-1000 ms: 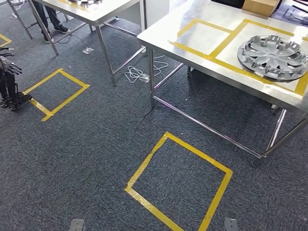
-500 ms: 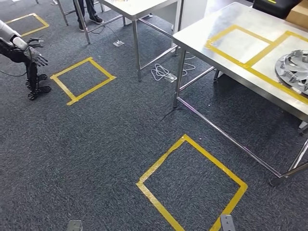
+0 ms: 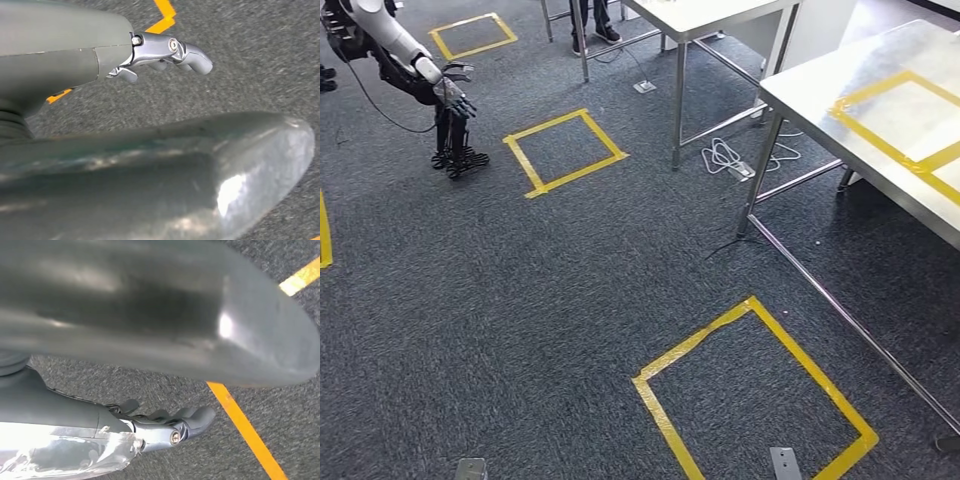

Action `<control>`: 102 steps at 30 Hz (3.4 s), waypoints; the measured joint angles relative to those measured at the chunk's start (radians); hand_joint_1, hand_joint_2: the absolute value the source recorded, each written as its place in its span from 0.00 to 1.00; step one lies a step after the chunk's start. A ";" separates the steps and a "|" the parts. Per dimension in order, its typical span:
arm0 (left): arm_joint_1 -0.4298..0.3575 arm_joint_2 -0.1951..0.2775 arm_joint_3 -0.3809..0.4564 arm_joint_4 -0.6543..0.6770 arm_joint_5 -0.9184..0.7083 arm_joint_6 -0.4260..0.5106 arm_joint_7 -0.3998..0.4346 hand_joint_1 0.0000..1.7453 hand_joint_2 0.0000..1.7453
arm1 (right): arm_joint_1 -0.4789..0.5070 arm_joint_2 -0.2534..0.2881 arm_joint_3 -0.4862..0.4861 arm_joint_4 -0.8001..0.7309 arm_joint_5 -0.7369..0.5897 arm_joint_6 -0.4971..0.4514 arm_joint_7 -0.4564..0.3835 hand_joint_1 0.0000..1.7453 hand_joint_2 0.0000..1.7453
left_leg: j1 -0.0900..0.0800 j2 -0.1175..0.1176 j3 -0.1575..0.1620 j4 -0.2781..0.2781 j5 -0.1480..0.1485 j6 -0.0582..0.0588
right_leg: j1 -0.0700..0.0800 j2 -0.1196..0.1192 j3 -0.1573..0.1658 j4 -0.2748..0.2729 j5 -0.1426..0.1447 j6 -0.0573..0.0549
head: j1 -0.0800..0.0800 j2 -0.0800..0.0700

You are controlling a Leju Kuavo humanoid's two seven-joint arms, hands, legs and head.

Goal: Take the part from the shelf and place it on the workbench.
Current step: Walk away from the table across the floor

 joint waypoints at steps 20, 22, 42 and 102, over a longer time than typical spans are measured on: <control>-0.011 -0.017 -0.008 0.000 -0.057 0.031 -0.019 0.00 0.00 | 0.017 0.004 -0.001 0.002 -0.003 0.015 -0.003 0.00 0.00 | -0.010 0.129 0.016 0.001 -0.015 0.050 | 0.016 -0.083 -0.092 0.237 -0.142 0.027 | -0.007 0.000; -0.010 -0.016 -0.008 0.000 -0.058 0.033 -0.023 0.00 0.00 | 0.020 0.005 -0.001 0.003 0.004 0.015 0.002 0.00 0.00 | -0.010 0.098 0.016 0.002 -0.014 0.050 | 0.015 -0.076 -0.122 0.288 -0.142 0.027 | -0.005 0.000; -0.023 -0.014 -0.008 0.000 -0.059 0.035 -0.025 0.00 0.00 | 0.015 0.007 0.000 0.005 0.034 0.025 -0.008 0.00 0.00 | -0.016 0.212 0.008 0.036 -0.024 0.011 | 0.024 -0.165 0.010 0.000 -0.014 -0.011 | -0.020 0.000; -0.039 -0.031 -0.022 0.000 -0.091 0.064 0.012 0.00 0.00 | 0.006 0.000 0.021 0.009 0.101 0.007 -0.017 0.00 0.00 | -0.015 0.186 -0.035 0.098 -0.032 0.002 | 0.014 -0.142 0.005 0.015 -0.029 -0.014 | -0.033 0.000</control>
